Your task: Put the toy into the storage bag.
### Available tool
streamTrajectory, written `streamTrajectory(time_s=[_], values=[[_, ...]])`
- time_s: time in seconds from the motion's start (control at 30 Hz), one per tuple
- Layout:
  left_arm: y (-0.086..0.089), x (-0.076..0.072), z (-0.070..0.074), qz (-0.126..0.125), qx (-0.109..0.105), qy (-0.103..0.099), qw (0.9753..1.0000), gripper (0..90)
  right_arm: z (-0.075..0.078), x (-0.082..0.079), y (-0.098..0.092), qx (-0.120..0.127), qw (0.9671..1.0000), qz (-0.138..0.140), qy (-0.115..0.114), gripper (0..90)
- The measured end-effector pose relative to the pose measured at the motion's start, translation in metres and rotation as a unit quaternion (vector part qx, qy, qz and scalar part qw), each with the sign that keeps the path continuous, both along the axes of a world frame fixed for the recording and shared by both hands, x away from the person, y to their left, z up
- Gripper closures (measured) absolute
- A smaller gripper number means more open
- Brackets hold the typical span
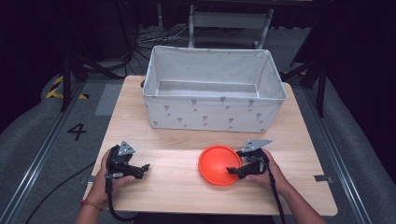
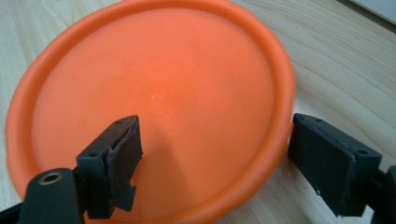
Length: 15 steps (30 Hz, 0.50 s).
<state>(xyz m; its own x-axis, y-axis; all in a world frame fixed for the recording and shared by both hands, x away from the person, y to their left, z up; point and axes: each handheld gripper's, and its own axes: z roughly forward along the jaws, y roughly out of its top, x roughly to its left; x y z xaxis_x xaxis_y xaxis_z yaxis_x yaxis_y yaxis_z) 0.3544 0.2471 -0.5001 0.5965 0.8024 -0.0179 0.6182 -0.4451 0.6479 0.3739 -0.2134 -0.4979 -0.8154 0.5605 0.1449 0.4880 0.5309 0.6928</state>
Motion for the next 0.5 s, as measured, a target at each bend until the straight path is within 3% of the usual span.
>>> streamTrajectory(time_s=[0.1,0.17,0.4,0.5], values=[[0.0,0.0,0.0,0.0,0.0,0.0,1.0,0.3,-0.0008,-0.0034,0.0034,-0.004,0.9999,0.003,-0.01,18.2],[0.0,0.0,0.0,0.0,0.0,0.0,1.0,0.4,-0.0013,-0.008,0.0088,-0.022,0.9993,0.0,-0.03,20.8],[-0.0002,0.0,0.0,0.001,0.0,0.0,1.0,0.3,-0.0011,-0.0049,0.0045,0.003,0.9994,-0.019,-0.027,41.3],[-0.0001,0.0001,0.0,0.001,0.0,0.0,1.0,0.3,-0.0008,-0.0006,0.0003,0.02,0.9995,-0.023,-0.012,51.9]])
